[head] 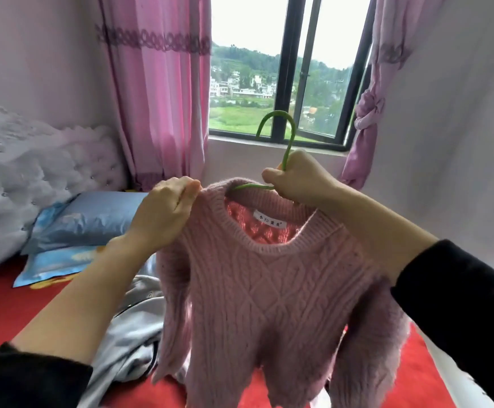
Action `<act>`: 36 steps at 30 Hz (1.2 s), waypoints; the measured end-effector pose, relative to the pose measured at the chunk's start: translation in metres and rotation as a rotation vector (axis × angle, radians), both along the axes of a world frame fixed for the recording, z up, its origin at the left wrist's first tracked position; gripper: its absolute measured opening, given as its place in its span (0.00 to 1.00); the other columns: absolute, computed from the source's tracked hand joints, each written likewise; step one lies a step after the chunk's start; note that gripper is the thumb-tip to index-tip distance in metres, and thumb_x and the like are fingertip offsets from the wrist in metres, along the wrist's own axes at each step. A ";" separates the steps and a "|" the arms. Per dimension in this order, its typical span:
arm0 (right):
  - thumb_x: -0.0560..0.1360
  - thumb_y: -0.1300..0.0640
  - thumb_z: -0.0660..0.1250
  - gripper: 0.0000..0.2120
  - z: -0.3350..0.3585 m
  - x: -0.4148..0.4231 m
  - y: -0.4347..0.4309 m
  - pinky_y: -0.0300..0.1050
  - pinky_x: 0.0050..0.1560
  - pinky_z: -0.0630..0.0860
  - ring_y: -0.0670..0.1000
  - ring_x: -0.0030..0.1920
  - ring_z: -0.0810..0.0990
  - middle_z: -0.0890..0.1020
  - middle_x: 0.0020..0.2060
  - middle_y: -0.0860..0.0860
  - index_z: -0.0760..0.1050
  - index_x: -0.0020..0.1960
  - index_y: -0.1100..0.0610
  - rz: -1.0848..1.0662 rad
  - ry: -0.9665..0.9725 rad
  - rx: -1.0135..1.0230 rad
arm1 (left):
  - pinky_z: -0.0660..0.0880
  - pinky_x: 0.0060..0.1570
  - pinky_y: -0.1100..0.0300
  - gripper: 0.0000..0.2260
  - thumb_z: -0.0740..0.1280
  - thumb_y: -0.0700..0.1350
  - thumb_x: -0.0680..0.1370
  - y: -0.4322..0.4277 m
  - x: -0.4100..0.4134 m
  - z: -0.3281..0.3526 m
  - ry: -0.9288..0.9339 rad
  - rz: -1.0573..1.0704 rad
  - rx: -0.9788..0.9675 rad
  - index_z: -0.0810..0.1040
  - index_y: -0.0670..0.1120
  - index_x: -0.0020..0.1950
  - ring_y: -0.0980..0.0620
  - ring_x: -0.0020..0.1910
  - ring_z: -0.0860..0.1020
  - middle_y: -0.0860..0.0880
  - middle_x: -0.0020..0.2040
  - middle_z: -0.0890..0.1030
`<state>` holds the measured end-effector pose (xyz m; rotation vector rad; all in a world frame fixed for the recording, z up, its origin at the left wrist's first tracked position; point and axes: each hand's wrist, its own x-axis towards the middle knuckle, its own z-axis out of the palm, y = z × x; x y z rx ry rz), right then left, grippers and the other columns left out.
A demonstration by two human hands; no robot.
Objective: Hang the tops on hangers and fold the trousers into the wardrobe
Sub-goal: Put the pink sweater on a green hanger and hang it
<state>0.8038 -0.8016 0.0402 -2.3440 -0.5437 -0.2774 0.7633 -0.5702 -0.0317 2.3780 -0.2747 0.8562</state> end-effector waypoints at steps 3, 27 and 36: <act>0.75 0.55 0.64 0.18 0.010 -0.022 0.024 0.33 0.19 0.65 0.44 0.15 0.65 0.68 0.16 0.47 0.72 0.28 0.62 0.058 -0.022 0.027 | 0.71 0.50 0.46 0.21 0.48 0.58 0.81 0.012 -0.035 -0.008 -0.054 0.023 0.076 0.73 0.46 0.47 0.40 0.48 0.75 0.45 0.43 0.77; 0.76 0.49 0.68 0.15 -0.029 -0.267 0.388 0.34 0.32 0.63 0.38 0.26 0.69 0.72 0.23 0.38 0.71 0.32 0.49 0.918 -0.074 -0.314 | 0.59 0.25 0.58 0.29 0.60 0.57 0.80 0.353 -0.442 -0.010 -0.055 0.871 -0.134 0.61 0.45 0.22 0.56 0.20 0.63 0.51 0.17 0.63; 0.73 0.63 0.70 0.13 0.012 -0.409 0.549 0.41 0.28 0.68 0.47 0.25 0.71 0.75 0.24 0.50 0.78 0.30 0.60 1.259 0.416 -0.239 | 0.62 0.29 0.52 0.27 0.59 0.54 0.81 0.427 -0.561 0.007 -0.101 1.090 -0.183 0.65 0.43 0.24 0.48 0.24 0.67 0.43 0.23 0.68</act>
